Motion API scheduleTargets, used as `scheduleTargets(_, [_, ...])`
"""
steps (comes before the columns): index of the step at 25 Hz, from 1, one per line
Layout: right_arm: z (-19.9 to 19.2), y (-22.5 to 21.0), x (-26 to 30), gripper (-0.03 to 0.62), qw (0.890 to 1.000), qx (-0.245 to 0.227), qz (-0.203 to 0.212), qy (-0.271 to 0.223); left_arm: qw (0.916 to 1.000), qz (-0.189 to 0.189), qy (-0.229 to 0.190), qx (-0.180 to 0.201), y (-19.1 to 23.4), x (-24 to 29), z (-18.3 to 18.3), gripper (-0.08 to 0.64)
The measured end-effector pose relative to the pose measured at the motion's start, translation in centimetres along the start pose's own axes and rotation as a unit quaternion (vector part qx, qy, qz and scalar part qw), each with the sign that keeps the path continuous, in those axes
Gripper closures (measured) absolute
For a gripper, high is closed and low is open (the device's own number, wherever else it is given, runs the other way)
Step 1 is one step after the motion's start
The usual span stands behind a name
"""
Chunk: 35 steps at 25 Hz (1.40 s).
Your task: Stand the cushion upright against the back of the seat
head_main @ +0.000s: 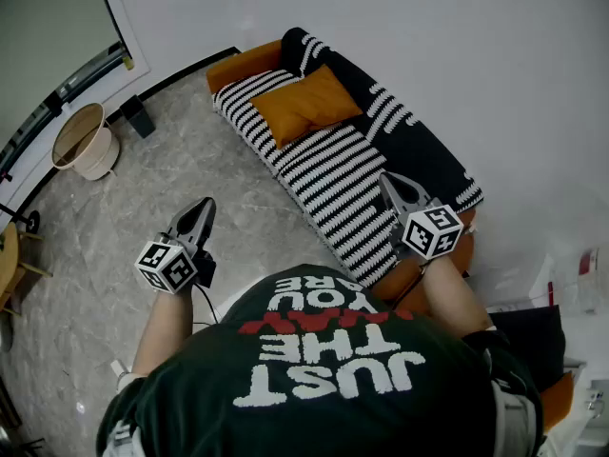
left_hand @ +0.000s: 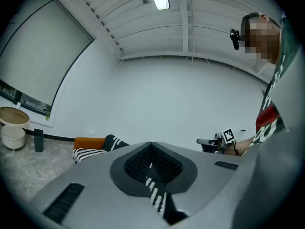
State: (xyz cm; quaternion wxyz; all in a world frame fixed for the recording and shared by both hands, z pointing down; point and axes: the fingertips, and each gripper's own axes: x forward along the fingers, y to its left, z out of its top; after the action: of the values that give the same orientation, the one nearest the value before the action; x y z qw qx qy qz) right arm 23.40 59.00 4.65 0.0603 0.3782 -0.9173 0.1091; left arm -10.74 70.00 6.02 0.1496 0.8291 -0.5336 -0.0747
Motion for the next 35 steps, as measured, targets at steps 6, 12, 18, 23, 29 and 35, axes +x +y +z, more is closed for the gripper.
scheduleTargets(6, [0.4,-0.5,-0.3,0.569,1.000,-0.002,0.006,0.001,1.0000,-0.002,-0.003,0.001,-1.0,0.6,0.3,0.549])
scheduleTargets(12, [0.5,-1.2,-0.6,0.569,1.000,-0.003,0.017,-0.003,1.0000,-0.001,-0.003,0.004,-2.4,1.4,0.0,0.549])
scheduleTargets(18, [1.3,-1.7,-1.3,0.569,0.999,-0.037,0.026,-0.012,1.0000,0.004,-0.003,0.005,-4.0,2.3,0.0,0.549])
scheduleTargets(23, [1.8,-2.2,-2.3,0.569,0.998,-0.050,0.044,-0.018,0.9999,0.011,0.001,0.002,-6.1,3.4,-0.3,0.549])
scheduleTargets(29, [1.8,-3.9,-2.9,0.569,0.996,-0.058,0.060,-0.023,0.9999,0.005,0.012,-0.007,-9.1,5.9,-2.0,0.549])
scheduleTargets(35, [0.5,-5.1,-1.5,0.569,0.996,-0.049,0.071,-0.010,0.9992,0.011,0.036,-0.017,-8.8,7.4,-3.5,0.549])
